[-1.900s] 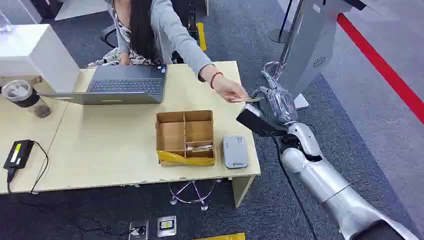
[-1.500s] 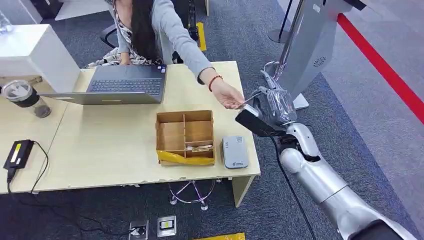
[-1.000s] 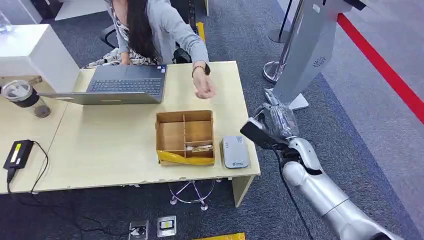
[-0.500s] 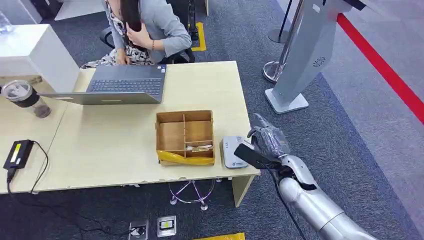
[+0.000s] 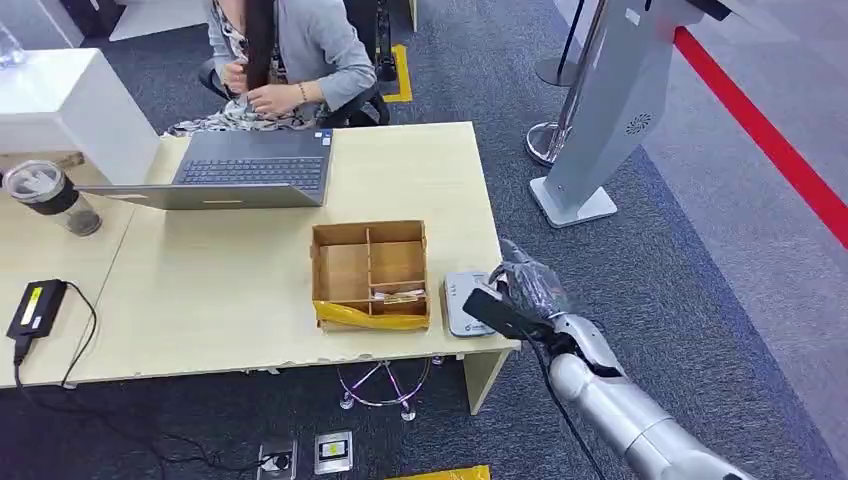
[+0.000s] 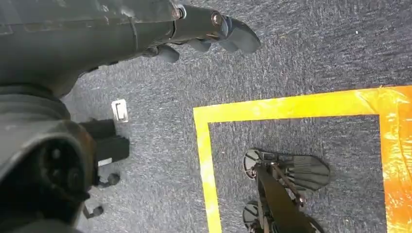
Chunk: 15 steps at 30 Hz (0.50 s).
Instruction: Pass the card to the sensor for recognition and then transmit it.
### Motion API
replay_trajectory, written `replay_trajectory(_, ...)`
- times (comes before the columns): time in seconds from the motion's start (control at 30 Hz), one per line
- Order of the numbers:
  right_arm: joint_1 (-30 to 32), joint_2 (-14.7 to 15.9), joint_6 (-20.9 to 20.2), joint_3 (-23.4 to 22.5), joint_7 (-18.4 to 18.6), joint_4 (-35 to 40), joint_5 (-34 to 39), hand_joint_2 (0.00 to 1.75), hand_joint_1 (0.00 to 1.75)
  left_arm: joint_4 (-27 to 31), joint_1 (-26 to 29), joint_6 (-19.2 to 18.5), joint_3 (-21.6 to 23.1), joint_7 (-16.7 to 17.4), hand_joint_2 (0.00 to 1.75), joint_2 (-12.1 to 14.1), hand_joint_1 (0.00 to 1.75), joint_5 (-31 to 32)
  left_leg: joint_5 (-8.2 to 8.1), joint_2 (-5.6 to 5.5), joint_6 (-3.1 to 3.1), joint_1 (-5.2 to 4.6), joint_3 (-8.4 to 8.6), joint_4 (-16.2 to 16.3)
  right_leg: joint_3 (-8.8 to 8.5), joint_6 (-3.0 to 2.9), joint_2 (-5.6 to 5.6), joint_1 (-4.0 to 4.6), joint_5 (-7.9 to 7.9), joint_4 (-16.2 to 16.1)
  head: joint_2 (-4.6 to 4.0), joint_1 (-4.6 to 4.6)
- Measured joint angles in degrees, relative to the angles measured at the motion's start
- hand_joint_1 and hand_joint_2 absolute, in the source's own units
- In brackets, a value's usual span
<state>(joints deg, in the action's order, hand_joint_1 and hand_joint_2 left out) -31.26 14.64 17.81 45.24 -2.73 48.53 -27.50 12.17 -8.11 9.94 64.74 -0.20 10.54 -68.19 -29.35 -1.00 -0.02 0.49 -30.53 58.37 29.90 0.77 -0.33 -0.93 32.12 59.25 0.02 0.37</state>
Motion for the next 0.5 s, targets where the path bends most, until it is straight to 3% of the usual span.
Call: replay_trajectory(0.5, -4.1, -1.0, -0.2, 0.5, 0.3, -8.2, 2.0, 1.75, 1.75, 0.0, 0.0, -0.2, 0.0, 0.2, 0.0, -0.1, 0.0, 0.7, 0.0, 0.0, 0.0, 0.0, 0.0, 0.0, 0.01, 0.0, -0.01, 0.0, 0.0, 0.0, 0.0, 0.0)
